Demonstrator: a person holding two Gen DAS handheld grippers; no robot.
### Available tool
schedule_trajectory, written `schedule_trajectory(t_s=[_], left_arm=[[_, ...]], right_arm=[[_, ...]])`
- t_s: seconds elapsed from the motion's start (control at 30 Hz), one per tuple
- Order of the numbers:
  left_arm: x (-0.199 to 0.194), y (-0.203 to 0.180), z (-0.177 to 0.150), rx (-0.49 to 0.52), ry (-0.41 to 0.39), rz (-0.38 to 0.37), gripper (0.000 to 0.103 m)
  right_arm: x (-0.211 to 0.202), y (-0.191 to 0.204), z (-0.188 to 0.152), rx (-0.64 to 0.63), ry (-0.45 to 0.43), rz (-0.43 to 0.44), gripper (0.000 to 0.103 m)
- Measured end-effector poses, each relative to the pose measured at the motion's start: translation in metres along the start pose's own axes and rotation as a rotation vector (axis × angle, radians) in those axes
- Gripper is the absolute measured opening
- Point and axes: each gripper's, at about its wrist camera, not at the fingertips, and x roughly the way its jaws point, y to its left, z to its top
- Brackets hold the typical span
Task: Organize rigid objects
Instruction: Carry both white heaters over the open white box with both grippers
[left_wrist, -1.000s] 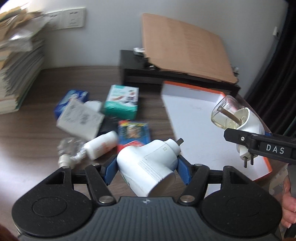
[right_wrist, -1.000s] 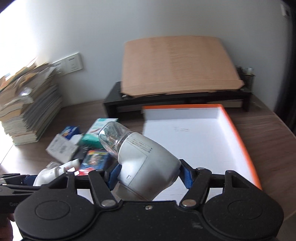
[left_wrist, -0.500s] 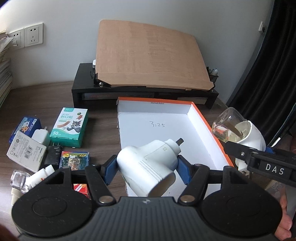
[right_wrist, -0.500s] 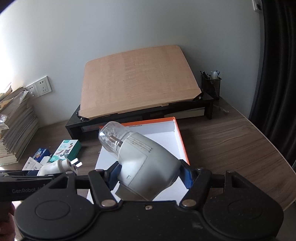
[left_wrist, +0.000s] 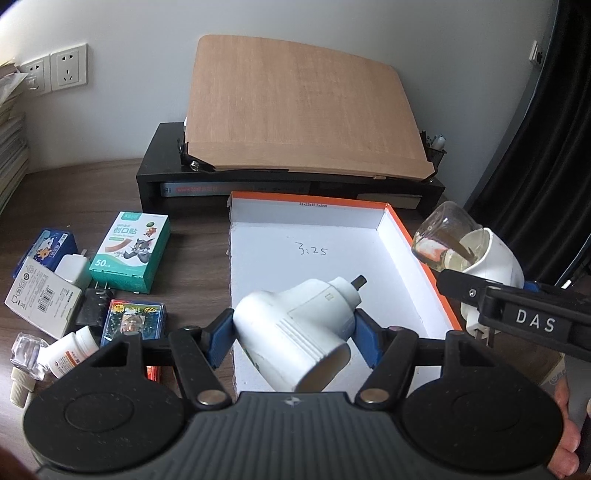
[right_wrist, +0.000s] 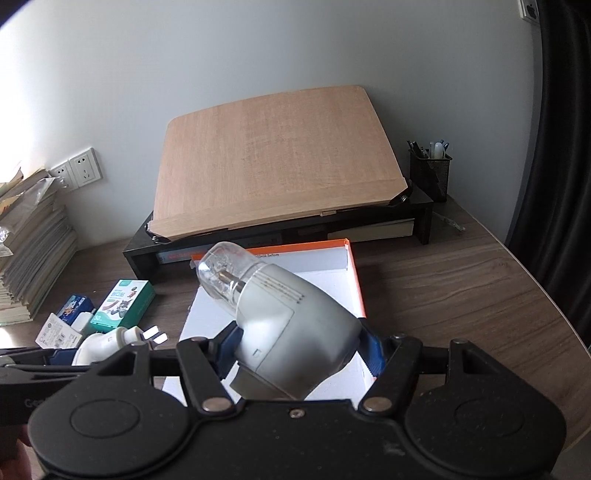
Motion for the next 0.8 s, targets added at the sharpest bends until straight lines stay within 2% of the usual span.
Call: schedule_trajectory(t_s=[0.8], left_arm=[[0.023, 0.006, 0.012, -0.020, 0.008, 0.018, 0.068]], right_arm=[[0.045, 0.010, 0.021, -0.059, 0.040, 0.002, 0.079]])
